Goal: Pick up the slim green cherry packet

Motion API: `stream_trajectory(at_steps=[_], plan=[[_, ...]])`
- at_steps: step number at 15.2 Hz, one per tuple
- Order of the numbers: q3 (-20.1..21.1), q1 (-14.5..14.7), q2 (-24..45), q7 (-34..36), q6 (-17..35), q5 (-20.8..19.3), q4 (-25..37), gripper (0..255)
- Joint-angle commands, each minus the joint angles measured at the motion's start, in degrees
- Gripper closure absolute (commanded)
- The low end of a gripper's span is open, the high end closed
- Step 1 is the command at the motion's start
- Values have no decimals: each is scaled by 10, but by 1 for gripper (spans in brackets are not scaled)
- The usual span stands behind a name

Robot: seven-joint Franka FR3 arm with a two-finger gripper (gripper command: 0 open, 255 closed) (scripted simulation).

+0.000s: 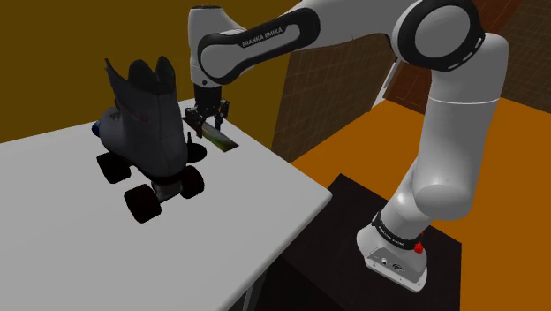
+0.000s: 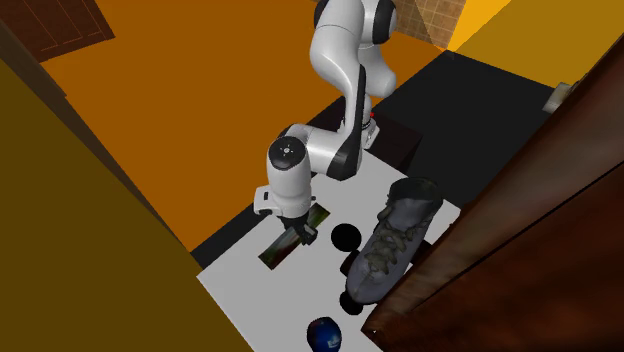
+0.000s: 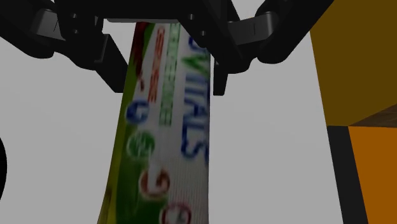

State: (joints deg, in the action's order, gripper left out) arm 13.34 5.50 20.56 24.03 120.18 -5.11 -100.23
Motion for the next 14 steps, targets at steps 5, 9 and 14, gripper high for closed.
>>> stream_trajectory(at_steps=[5,9,14], plan=[[2,-1,-16,-3,-36,5,21,255],[3,-1,-25,-5,-63,8,39,255],[4,-1,-34,-7,-98,11,66,255]])
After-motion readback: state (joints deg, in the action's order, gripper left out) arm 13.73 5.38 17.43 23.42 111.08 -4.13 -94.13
